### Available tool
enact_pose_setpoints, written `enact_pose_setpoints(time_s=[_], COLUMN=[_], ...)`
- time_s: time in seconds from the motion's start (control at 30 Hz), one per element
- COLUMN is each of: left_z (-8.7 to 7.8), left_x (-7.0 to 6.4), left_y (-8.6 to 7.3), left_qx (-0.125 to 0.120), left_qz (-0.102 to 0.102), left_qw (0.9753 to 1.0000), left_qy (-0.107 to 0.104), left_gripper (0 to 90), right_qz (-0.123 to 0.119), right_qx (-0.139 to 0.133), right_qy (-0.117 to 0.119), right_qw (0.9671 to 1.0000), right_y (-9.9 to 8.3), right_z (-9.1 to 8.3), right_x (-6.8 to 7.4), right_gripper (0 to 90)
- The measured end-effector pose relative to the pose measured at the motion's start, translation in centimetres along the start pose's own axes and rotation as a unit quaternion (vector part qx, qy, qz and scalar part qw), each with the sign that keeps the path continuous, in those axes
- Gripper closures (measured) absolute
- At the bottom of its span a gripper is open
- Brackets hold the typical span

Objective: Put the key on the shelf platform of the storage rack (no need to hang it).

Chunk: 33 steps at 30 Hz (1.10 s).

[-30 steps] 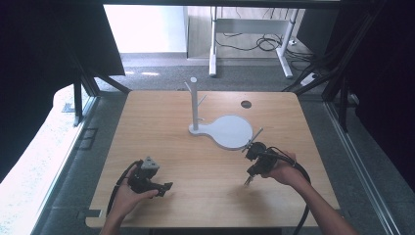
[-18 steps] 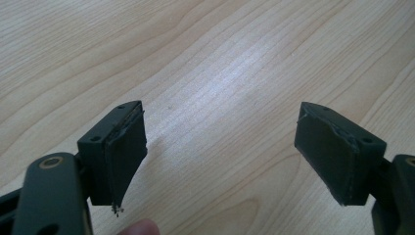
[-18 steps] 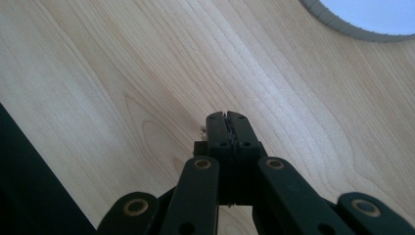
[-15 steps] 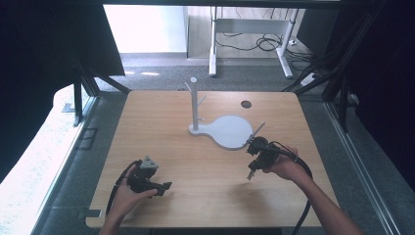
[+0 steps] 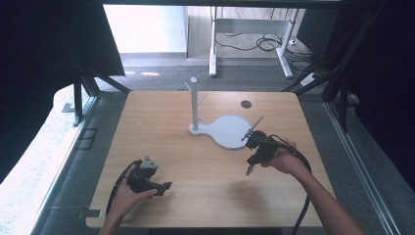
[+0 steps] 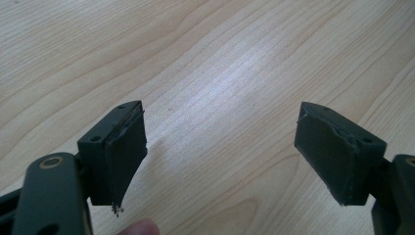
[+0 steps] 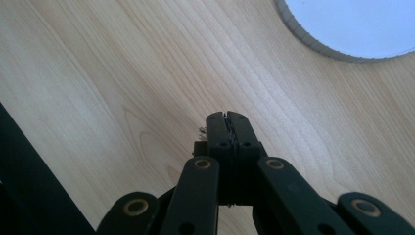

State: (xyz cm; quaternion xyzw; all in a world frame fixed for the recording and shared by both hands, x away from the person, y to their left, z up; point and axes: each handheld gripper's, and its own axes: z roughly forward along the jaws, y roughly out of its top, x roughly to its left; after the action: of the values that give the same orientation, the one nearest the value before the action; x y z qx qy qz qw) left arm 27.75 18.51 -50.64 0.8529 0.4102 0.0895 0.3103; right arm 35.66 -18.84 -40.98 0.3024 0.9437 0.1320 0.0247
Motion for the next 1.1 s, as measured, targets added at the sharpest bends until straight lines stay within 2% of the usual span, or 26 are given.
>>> enact_pose_setpoints(time_s=[0.13, 0.17, 0.33, 0.57, 0.77, 0.83, 1.1], left_z=[0.1, 0.1, 0.2, 0.3, 0.3, 0.3, 0.3], left_x=[-0.1, 0.0, -0.2, -0.2, -0.2, -0.2, -0.2], left_y=[0.0, 0.0, 0.0, 0.0, 0.1, 0.0, 0.1], left_qx=[0.001, 0.002, 0.002, 0.003, 0.004, 0.004, 0.001], left_qz=[-0.002, 0.005, -0.003, 0.000, 0.005, 0.001, 0.002], left_qw=[1.0000, 1.0000, 1.0000, 1.0000, 1.0000, 1.0000, 1.0000], left_qy=[0.000, -0.001, -0.003, -0.001, -0.001, -0.003, -0.001], left_gripper=[19.9, 19.9, 19.9, 19.9, 19.9, 19.9, 19.9], right_qz=[0.001, 0.004, 0.007, 0.003, 0.014, 0.016, 0.019], right_qx=[-0.001, 0.000, -0.001, -0.001, -0.009, -0.010, -0.009], right_qy=[-0.002, -0.002, -0.006, -0.007, -0.014, -0.005, -0.003], right_qw=[1.0000, 1.0000, 1.0000, 1.0000, 0.9998, 0.9998, 0.9998], right_y=[0.4, 0.5, 1.0, 1.9, 2.7, 3.0, 4.0], right_z=[-0.1, -0.1, -0.3, 0.0, -0.2, -0.1, 0.2], right_x=[-0.3, -0.3, -0.6, -1.1, -1.6, -1.8, -2.5], right_gripper=[90.0, 90.0, 90.0, 90.0, 90.0, 90.0, 90.0])
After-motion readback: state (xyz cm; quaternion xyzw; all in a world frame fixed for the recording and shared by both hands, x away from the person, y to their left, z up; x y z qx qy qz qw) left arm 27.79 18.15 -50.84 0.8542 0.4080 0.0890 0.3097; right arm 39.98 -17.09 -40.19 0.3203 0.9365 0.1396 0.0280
